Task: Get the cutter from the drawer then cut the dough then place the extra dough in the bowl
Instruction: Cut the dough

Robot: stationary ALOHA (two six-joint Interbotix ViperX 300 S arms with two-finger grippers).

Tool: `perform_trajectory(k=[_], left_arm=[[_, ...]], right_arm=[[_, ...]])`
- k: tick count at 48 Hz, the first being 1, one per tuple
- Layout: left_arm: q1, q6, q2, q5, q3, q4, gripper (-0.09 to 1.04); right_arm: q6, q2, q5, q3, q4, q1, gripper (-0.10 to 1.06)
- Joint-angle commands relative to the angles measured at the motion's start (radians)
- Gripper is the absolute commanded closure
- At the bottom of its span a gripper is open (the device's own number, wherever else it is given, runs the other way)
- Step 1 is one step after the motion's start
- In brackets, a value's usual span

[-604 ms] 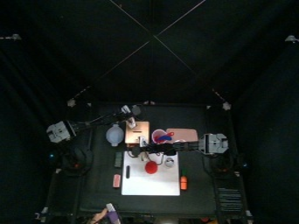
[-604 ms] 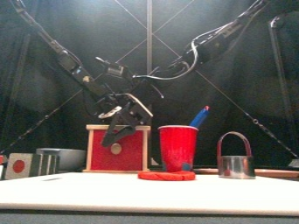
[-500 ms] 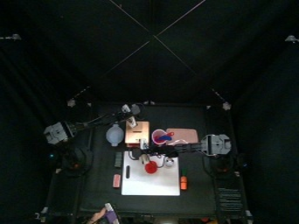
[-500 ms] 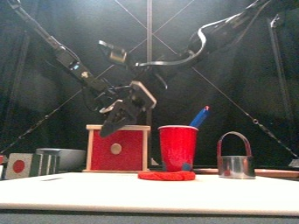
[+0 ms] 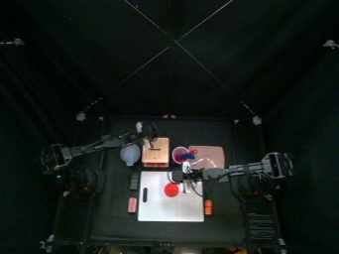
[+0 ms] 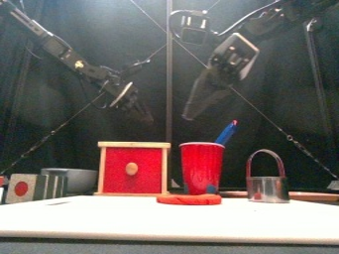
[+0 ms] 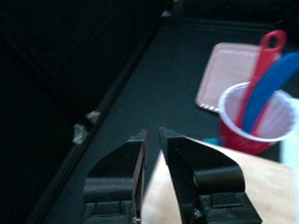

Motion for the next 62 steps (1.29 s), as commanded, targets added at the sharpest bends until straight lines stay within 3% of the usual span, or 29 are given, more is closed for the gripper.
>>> perform_trajectory(k=[1,8,16,24,42,55,62], left_arm=[[-0.075,0.003,-0.048,-0.109,0.051,-0.029,0.31],[-0.181,0.005,-0.064,-0.242,0.123,-0.031,0.31],[-0.256,0.003,-0.066,-0.391,0.192,-0.034,0.31],[-0.285,0.003,-0.061,-0.472,0.252,-0.083,0.31],[-0.337,0.021,-0.046,-0.486,0.298,-0.103,0.31],[-0.344,0.021,-0.046,-0.486,0.321,-0.164,0.32],[-0.353,0.021,-0.046,-0.486,0.331,-0.179,0.32]], right_arm=[[-0.002,-0.054,0.054,0.009,0.011,0.006,0.59],[0.002,-0.048,0.123,0.037,0.011,0.017,0.31],[-0.003,-0.034,0.150,0.063,0.011,0.009,0.17],[-0.005,-0.018,0.127,0.091,0.011,0.006,0.17],[-0.003,0.028,0.012,0.129,-0.006,-0.023,0.20],[-0.003,0.025,0.041,0.110,-0.005,-0.017,0.47],[-0.002,0.020,0.066,0.052,0.000,0.000,0.53]])
